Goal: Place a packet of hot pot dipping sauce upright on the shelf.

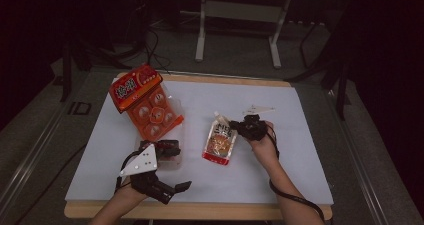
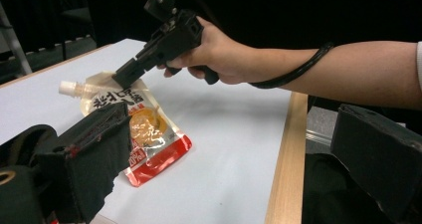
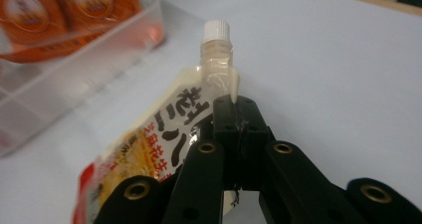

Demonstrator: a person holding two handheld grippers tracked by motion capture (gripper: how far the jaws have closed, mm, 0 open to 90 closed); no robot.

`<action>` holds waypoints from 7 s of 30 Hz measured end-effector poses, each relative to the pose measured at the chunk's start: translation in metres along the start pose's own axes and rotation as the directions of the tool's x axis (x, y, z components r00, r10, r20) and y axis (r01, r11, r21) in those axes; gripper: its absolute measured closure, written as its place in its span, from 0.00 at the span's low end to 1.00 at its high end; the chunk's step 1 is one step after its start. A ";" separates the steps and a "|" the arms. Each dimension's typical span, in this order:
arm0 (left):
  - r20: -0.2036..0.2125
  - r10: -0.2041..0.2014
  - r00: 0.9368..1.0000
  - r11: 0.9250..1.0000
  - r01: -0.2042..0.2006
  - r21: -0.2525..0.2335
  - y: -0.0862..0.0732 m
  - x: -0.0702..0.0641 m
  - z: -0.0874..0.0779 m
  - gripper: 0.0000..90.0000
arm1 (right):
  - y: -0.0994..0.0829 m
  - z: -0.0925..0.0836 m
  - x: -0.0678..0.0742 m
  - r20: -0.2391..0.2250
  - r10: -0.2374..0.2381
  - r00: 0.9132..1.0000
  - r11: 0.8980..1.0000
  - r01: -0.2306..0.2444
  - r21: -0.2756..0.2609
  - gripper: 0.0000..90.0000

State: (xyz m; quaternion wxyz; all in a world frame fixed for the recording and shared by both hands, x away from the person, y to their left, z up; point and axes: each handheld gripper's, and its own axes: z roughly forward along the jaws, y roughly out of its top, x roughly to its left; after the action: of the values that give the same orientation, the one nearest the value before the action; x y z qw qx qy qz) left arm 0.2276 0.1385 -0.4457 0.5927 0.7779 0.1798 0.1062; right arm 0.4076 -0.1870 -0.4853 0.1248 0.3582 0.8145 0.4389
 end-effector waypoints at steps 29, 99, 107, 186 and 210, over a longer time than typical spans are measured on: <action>-0.011 0.021 1.000 1.000 -0.021 -0.018 0.003 -0.001 -0.002 0.03 | 0.018 -0.050 0.062 -0.119 -0.152 0.981 0.982 0.137 -0.129 1.00; 0.076 0.059 0.995 0.997 -0.055 -0.050 0.058 0.031 0.020 0.98 | 0.046 -0.134 0.126 -0.310 -0.306 0.900 0.925 0.204 -0.320 0.99; 0.086 0.082 0.993 0.996 -0.078 -0.048 0.068 0.030 0.018 1.00 | 0.047 -0.137 0.123 -0.317 -0.291 0.903 0.923 0.178 -0.341 0.98; -0.043 0.040 0.998 0.999 -0.038 0.027 0.025 0.115 -0.061 1.00 | 0.002 -0.139 0.073 -0.307 -0.183 0.934 0.938 0.072 -0.340 0.14; -0.021 0.012 1.000 0.999 -0.011 0.052 0.019 0.116 -0.058 1.00 | 0.001 -0.137 0.067 -0.323 -0.153 0.934 0.941 0.038 -0.336 0.15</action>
State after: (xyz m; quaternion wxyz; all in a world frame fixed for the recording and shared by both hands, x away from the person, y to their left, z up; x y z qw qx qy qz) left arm 0.3141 0.2321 -0.4176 0.5700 0.7927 0.1842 0.1130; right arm 0.2893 -0.2266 -0.3973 0.0591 0.2100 0.7568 0.6162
